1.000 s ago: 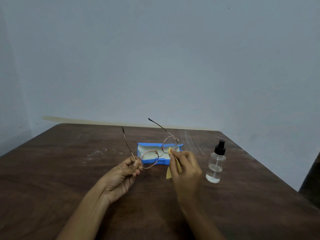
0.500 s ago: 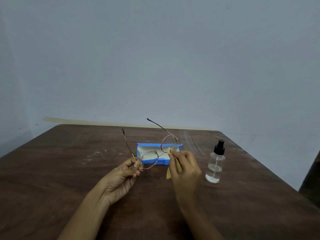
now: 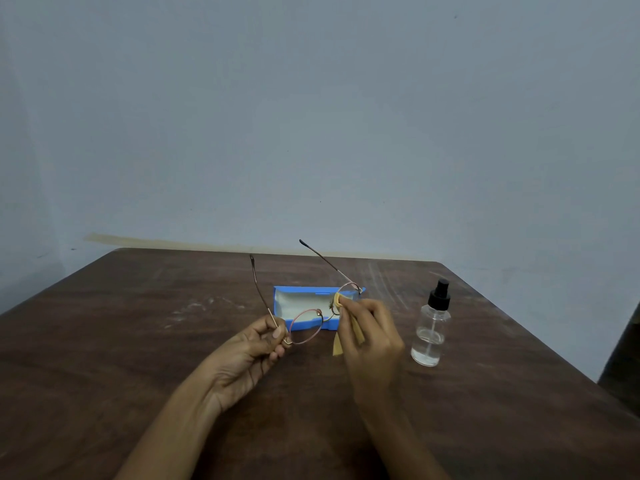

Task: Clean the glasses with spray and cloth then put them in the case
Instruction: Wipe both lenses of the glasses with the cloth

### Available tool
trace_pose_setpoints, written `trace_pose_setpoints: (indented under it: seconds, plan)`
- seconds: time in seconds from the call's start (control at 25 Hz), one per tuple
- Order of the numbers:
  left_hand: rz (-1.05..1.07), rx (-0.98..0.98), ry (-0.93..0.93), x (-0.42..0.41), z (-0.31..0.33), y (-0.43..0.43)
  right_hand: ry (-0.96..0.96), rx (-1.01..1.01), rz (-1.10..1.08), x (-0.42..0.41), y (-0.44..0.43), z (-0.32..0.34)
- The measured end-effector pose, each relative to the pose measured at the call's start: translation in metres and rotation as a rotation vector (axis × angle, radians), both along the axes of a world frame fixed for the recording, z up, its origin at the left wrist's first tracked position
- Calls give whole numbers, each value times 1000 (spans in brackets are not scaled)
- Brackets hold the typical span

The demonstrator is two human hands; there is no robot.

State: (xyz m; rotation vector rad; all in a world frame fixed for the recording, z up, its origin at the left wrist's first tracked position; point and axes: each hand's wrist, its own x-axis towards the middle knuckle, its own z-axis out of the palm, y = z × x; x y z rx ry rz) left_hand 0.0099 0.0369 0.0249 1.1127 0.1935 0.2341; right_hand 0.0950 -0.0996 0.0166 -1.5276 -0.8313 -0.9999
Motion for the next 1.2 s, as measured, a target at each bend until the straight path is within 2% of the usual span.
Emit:
trace_pose_setpoints:
  seconds: [0.28, 0.56, 0.76, 0.96, 1.2]
  plan:
    - [-21, 25, -14, -1, 1, 1, 28, 74, -16, 2, -7, 6]
    - [-48, -83, -51, -4, 4, -1, 132, 120, -21, 6, -9, 4]
    - [-62, -105, -63, -2, 0, 4, 183, 103, -7, 4, -8, 3]
    - [-71, -203, -72, -2, -2, 7, 176, 60, 19, 5, -5, 1]
    - [-66, -217, -70, -1, -3, 7, 162, 34, 77, 4, -1, -2]
